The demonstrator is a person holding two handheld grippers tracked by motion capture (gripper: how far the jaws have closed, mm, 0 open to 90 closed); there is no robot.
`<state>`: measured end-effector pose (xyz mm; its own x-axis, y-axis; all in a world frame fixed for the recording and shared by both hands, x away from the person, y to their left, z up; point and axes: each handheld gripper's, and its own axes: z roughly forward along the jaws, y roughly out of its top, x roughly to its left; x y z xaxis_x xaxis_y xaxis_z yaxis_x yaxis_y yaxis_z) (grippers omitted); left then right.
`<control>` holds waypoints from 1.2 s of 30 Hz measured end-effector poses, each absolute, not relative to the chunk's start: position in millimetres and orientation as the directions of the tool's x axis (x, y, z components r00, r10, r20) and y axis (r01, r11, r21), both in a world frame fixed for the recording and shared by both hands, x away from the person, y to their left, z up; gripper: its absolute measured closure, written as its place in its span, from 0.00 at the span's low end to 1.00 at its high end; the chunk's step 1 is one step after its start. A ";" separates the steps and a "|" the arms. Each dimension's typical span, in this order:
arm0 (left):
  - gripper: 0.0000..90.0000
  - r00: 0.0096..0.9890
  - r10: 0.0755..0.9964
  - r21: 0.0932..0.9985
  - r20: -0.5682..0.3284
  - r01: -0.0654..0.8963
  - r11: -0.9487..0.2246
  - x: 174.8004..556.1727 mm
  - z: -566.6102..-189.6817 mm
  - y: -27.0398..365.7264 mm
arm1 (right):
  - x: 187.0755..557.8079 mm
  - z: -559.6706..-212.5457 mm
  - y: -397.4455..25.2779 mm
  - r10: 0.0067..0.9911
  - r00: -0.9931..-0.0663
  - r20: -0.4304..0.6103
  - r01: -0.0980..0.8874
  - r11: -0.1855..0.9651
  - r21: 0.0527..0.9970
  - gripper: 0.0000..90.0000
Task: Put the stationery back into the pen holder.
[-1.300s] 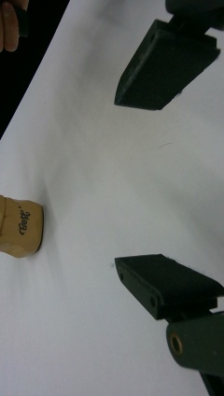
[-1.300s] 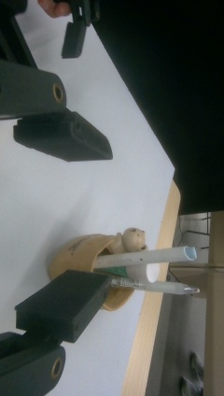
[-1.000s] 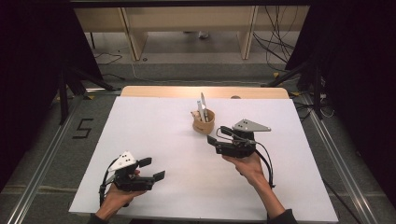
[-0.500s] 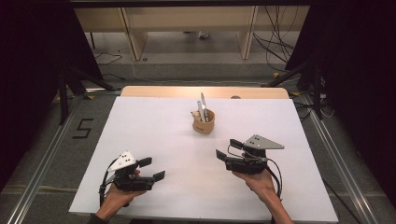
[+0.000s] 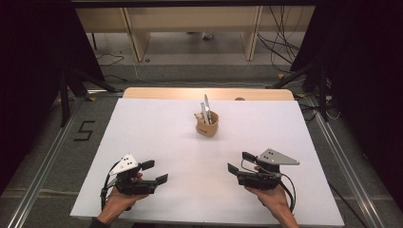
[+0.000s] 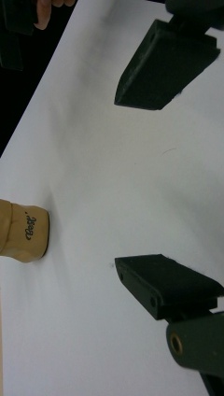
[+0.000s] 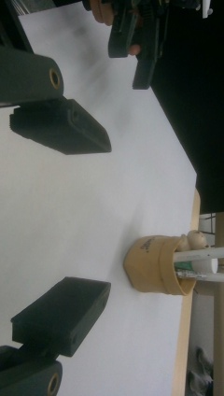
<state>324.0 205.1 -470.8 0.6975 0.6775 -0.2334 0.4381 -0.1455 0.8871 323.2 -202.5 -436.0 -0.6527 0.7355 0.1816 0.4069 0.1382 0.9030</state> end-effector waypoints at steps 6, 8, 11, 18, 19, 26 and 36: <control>0.20 0.703 0.672 0.886 -0.232 0.438 -0.152 323.5 -471.0 204.2 | 315.5 -444.7 -206.6 0.739 -0.651 0.174 0.406 0.145 0.902 0.30; 0.20 0.704 0.671 0.887 -0.231 0.436 -0.152 323.4 -471.0 204.1 | 313.6 -447.2 -208.1 0.739 -0.650 0.178 0.410 0.143 0.901 0.30; 0.19 0.705 0.670 0.888 -0.231 0.434 -0.151 323.2 -471.1 203.8 | 310.2 -450.0 -209.8 0.744 -0.645 0.174 0.406 0.140 0.903 0.30; 0.19 0.712 0.664 0.890 -0.228 0.428 -0.154 322.1 -470.6 203.3 | 300.1 -453.9 -213.3 0.741 -0.650 0.171 0.395 0.136 0.909 0.28; 0.19 0.713 0.664 0.891 -0.228 0.428 -0.153 321.9 -470.6 203.1 | 299.1 -454.7 -213.5 0.740 -0.651 0.168 0.395 0.141 0.908 0.28; 0.19 0.719 0.658 0.892 -0.225 0.423 -0.157 321.4 -470.5 202.2 | 293.7 -460.3 -217.4 0.747 -0.642 0.171 0.407 0.143 0.902 0.27; 0.19 0.723 0.654 0.892 -0.223 0.422 -0.163 321.5 -471.1 201.3 | 293.4 -463.4 -219.7 0.754 -0.635 0.170 0.416 0.148 0.897 0.27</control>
